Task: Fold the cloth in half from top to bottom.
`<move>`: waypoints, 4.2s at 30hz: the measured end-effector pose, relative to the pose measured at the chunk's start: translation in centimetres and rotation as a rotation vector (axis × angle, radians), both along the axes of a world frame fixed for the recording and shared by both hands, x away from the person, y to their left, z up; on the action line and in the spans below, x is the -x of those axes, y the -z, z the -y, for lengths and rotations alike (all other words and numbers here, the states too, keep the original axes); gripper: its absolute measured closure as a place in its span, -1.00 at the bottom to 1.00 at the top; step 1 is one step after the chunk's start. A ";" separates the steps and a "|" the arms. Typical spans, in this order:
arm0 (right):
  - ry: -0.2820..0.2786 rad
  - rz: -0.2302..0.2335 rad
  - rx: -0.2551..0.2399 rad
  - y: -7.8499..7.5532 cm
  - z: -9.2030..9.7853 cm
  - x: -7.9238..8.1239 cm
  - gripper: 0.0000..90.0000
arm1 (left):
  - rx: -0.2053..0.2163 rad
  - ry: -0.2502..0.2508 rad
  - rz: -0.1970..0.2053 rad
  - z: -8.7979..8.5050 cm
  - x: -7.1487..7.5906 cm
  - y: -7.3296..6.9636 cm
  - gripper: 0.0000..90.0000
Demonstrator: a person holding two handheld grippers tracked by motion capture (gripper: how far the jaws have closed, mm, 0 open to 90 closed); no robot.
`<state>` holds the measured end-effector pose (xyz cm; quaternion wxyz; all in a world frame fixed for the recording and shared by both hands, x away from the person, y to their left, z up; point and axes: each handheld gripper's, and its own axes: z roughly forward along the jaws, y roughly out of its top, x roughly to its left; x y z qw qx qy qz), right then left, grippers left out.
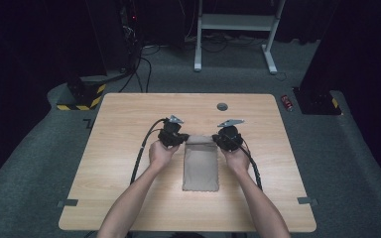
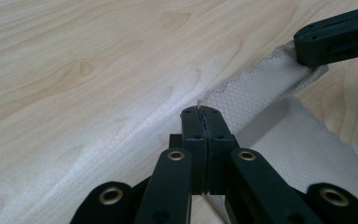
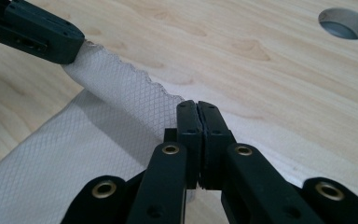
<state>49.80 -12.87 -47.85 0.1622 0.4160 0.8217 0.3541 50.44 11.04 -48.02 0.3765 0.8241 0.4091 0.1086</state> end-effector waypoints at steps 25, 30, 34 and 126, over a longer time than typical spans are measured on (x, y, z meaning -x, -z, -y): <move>-0.049 -0.005 -0.032 2.1 1.1 3.4 0.97 | -0.012 0.059 -0.005 0.3 4.2 1.6 0.99; -0.047 -0.013 -0.041 2.3 1.2 3.9 0.97 | 0.008 0.045 -0.007 0.2 4.5 1.5 0.99; -0.048 -0.011 -0.063 2.4 1.4 4.2 0.97 | 0.031 0.041 -0.003 0.0 4.8 1.1 0.99; -0.171 0.033 -0.096 2.4 2.6 11.1 0.96 | 0.048 0.120 0.046 -0.7 12.0 1.5 0.99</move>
